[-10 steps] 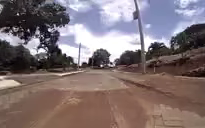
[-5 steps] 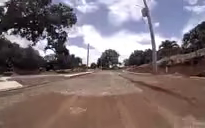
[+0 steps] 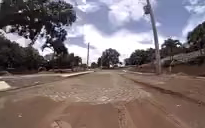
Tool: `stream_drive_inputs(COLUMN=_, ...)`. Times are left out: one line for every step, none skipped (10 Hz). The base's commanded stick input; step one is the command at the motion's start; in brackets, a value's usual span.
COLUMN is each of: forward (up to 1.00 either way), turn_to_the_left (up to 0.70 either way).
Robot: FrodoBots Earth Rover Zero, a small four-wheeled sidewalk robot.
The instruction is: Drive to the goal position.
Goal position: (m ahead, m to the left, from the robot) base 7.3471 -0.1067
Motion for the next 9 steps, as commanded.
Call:
stream_drive_inputs(forward=1.00, turn_to_the_left=0.00)
stream_drive_inputs(forward=1.00, turn_to_the_left=0.00)
stream_drive_inputs(forward=1.00, turn_to_the_left=0.00)
stream_drive_inputs(forward=1.00, turn_to_the_left=0.00)
stream_drive_inputs(forward=1.00, turn_to_the_left=0.00)
stream_drive_inputs(forward=1.00, turn_to_the_left=0.00)
stream_drive_inputs(forward=1.00, turn_to_the_left=0.00)
stream_drive_inputs(forward=1.00, turn_to_the_left=0.00)
stream_drive_inputs(forward=1.00, turn_to_the_left=0.00)
